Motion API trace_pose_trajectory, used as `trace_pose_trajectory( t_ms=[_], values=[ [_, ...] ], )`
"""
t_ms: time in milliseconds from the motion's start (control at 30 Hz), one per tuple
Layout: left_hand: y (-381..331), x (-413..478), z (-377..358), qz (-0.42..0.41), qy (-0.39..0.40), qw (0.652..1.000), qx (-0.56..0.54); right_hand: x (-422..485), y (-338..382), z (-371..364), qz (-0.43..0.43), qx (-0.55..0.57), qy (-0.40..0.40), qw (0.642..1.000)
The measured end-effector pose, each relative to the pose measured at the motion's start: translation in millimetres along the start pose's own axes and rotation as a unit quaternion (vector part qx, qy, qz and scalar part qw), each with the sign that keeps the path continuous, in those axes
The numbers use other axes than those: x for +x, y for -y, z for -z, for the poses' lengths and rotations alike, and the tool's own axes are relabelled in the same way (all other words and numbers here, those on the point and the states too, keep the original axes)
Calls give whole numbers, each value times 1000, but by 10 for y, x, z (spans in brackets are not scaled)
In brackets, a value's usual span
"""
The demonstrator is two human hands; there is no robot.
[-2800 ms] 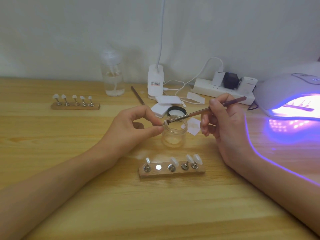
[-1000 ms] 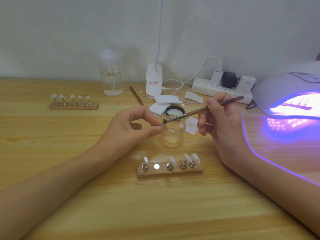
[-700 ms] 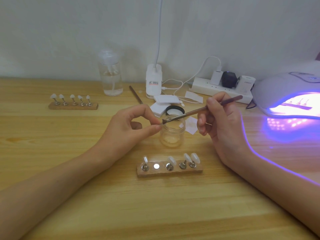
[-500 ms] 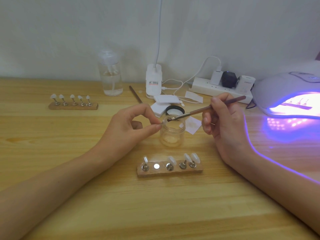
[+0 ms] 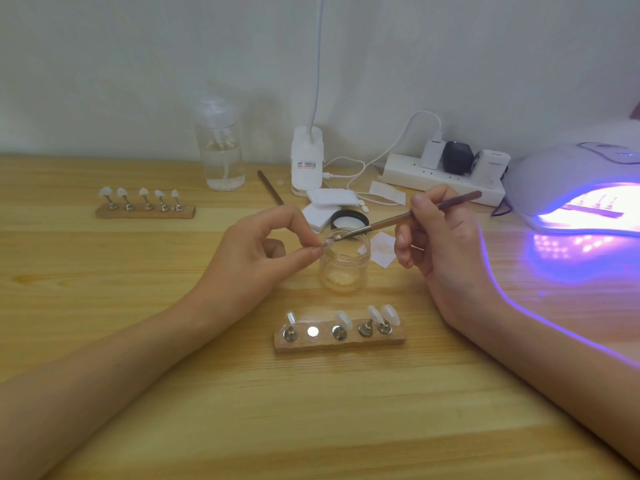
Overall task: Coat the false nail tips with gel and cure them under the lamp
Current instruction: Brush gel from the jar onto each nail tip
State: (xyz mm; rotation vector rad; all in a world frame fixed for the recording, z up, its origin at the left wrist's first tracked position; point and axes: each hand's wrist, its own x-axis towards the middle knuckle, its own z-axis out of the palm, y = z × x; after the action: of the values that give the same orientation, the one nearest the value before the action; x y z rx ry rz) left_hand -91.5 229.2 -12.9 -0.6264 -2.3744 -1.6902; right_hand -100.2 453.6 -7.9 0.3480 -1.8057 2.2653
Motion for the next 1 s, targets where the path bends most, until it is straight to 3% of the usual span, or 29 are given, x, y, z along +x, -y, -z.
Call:
trace_pose_trajectory(
  t_ms=[100,233,400,533,1000],
  values=[
    [7,-2,3,-1,0,1000,-2,3,5,16,-4,0,-21,1000],
    [18,0,4,-1,0,1000,0,-10,19,-10,12,18,15,1000],
    [22,-6,6,-2,0,1000,-2,-6,11,14,2,-12,-23,1000],
    [31,-4,7,-1,-1,1000,-3,-14,22,-7,16,23,14,999],
    [9,-20,8,23,-10,1000,-17,-42,42,-8,32,-33,-14,999]
  ],
)
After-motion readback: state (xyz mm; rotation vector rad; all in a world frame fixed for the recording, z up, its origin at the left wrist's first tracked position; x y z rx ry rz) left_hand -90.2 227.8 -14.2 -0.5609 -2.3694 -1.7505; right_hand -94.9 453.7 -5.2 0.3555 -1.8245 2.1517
